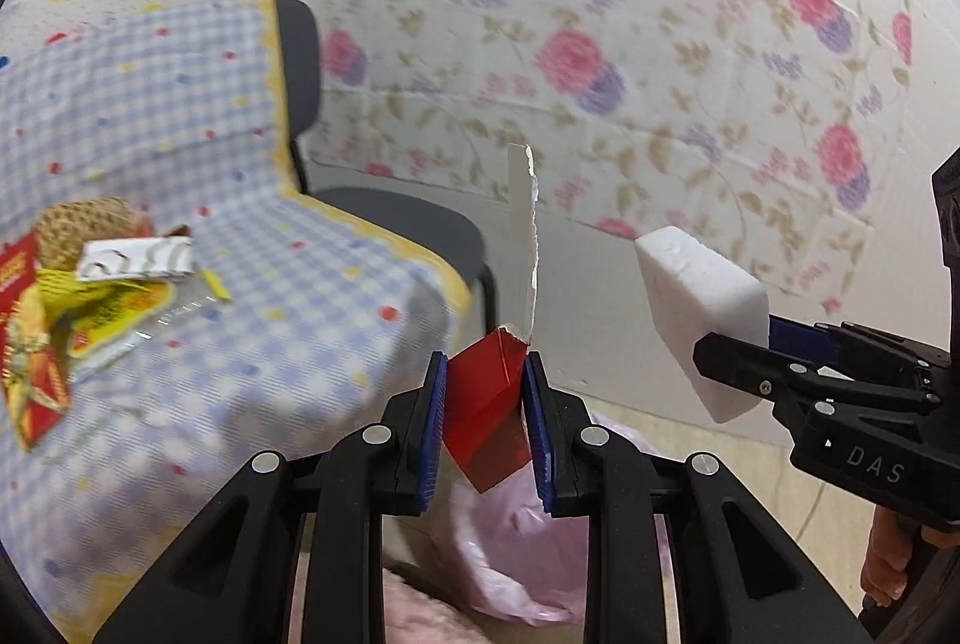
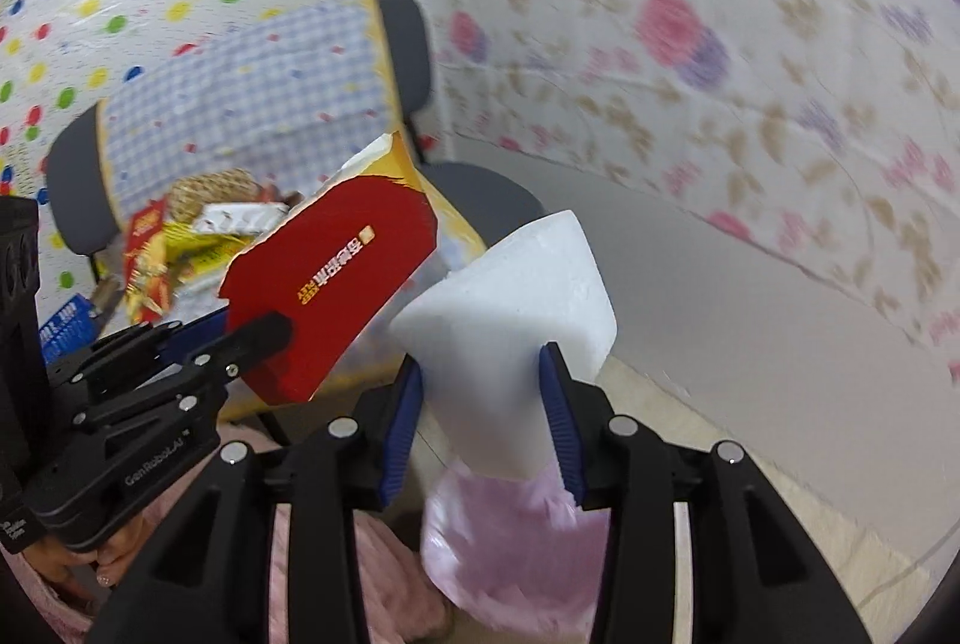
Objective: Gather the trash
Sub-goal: 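Carry both items over the pink-lined bin and open both tools, then bring both tools back toward the trash pile on the chair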
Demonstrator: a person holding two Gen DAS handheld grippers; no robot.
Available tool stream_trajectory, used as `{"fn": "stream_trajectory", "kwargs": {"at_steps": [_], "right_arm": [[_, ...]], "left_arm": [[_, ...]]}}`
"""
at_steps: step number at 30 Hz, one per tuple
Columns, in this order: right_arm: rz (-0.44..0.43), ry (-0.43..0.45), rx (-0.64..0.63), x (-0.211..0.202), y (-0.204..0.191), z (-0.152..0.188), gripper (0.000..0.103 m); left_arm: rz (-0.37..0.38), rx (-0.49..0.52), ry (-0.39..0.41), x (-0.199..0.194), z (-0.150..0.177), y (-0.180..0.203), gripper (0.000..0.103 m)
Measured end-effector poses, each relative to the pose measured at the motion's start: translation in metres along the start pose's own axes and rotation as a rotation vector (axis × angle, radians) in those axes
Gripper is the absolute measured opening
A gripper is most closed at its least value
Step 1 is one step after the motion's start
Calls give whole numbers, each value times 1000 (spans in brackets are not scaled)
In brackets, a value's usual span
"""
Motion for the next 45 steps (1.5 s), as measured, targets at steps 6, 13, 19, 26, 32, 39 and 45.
{"fn": "stream_trajectory", "kwargs": {"at_steps": [6, 13, 19, 26, 32, 39, 45], "right_arm": [[25, -87, 92, 7, 35, 36, 40], [24, -134, 131, 27, 51, 56, 44], [18, -161, 154, 43, 62, 65, 52], [57, -114, 143, 29, 69, 55, 53], [41, -22, 99, 7, 53, 26, 53], [-68, 45, 23, 19, 0, -16, 53], [-150, 62, -37, 31, -48, -44, 53]], "left_arm": [[62, 9, -101, 28, 23, 25, 26], [55, 27, -177, 51, 36, 37, 29], [40, 38, -231, 70, 41, 38, 43], [-12, -2, -198, 63, 29, 17, 48], [-85, -6, -138, 40, 9, -1, 48], [-234, -42, -63, 3, -22, -44, 48], [-356, -48, -26, -27, -37, -79, 48]]}}
Point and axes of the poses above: each gripper's, at about its wrist camera, not at the fingertips, and x roughly the way its jaws point, y to its right, z to its underside, the point moved 1 cm from there along x, roughly the way its jaws point, and after that the axes turned 9 degrees about y, right-handed, at the moved point
